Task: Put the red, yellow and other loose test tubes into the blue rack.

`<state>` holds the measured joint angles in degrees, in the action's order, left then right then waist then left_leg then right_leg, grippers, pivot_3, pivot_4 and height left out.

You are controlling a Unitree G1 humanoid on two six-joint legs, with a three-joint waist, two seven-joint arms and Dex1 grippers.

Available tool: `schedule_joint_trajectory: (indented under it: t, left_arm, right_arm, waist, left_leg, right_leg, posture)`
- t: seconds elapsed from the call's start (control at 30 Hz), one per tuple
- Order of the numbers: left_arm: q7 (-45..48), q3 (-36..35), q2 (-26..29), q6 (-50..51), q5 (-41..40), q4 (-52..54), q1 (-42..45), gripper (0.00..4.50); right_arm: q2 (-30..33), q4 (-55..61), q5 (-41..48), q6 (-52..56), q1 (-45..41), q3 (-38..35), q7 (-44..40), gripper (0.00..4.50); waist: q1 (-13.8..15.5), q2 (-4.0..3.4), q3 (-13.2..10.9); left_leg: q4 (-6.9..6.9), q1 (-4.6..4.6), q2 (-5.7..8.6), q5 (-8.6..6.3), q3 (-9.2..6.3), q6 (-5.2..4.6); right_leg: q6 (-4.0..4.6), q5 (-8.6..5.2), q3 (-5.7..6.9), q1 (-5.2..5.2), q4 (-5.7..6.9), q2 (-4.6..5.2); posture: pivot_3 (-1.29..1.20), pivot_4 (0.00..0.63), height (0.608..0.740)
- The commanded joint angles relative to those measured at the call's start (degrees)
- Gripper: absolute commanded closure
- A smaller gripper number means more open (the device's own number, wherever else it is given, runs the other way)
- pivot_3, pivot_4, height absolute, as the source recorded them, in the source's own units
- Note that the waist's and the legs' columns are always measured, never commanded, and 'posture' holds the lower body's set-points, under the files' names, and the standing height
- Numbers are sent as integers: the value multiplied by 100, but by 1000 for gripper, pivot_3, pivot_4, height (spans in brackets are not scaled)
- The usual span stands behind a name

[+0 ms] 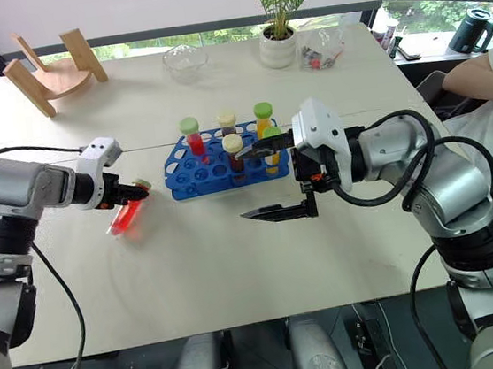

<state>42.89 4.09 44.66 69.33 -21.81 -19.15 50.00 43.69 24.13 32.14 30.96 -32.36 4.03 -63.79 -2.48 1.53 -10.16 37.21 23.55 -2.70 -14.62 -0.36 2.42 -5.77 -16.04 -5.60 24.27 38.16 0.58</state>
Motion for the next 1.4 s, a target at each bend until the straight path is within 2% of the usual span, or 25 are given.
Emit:
schedule_joint_trajectory:
  t: [0.03,0.07,0.17,0.3,0.43,0.57,0.7,0.87,1.2,1.4]
  left_arm:
    - [478,-1578,-131,-1022,-906,1025,-260,3710]
    - [621,-1818,-214,-1106,-1152,1321,-426,3710]
    - [476,-2333,-949,-1610,-1707,2189,-890,3710]
    - [338,-2128,-2085,-3186,-1483,2704,-1514,3710]
    - [470,-1578,-2649,-4807,-791,2364,-1928,3710]
    - [459,-1270,-3067,-6026,-328,1633,-1950,3710]
    - [497,-1103,-3292,-7044,16,797,-1809,3710]
    - [519,-1040,-3510,-7782,117,117,-1768,3710]
    - [509,-947,-3710,-8528,236,-648,-1609,3710]
    - [513,-907,-3624,-8772,389,-1010,-1637,3710]
  right_arm:
    - [29,381,50,39,148,-304,335,0]
    - [18,420,68,59,202,-341,408,0]
    - [6,506,129,163,344,-447,622,0]
    - [27,572,181,308,457,-555,851,0]
    - [32,681,242,391,520,-619,1000,0]
    - [71,796,302,467,571,-670,1092,0]
    - [74,852,293,506,561,-663,1165,0]
    - [50,930,298,558,563,-644,1284,0]
    - [23,1045,355,667,563,-605,1473,0]
    - [53,1125,408,717,618,-659,1536,0]
  waist:
    - [-1,0,0]
    - [0,-1,0]
    - [24,-5,3]
    - [88,-1,1]
    - [129,-1,2]
    - [167,-1,2]
    - [165,-1,2]
    - [168,-1,2]
    - [165,-1,3]
    - [169,-1,3]
  left_leg:
    - [1,3,-1,0,1,1]
    - [1,4,-2,0,3,1]
    - [1,2,0,1,7,1]
    - [19,-7,1,2,5,3]
    - [26,-13,1,2,11,3]
    - [25,-14,2,1,9,3]
    - [25,-13,3,1,9,1]
    - [24,-13,3,0,7,0]
    - [24,-14,3,0,5,0]
    - [25,-14,4,0,3,0]
  right_leg:
    - [0,0,0,2,1,2]
    - [0,0,0,3,0,4]
    - [0,0,-2,2,-1,11]
    - [-2,2,-1,-21,-1,10]
    - [-5,5,-9,-25,-2,4]
    - [-5,5,-8,-28,-4,3]
    - [-6,5,-8,-29,-6,3]
    - [-6,5,-6,-28,-6,2]
    - [-7,6,-6,-31,-6,1]
    - [-8,6,-4,-35,-8,2]
  posture:
    - [0,150,740]
    - [0,150,740]
    - [0,150,740]
    - [0,150,740]
    - [0,150,740]
    - [0,150,740]
    - [0,150,740]
    - [0,150,740]
    - [0,150,740]
    - [0,150,740]
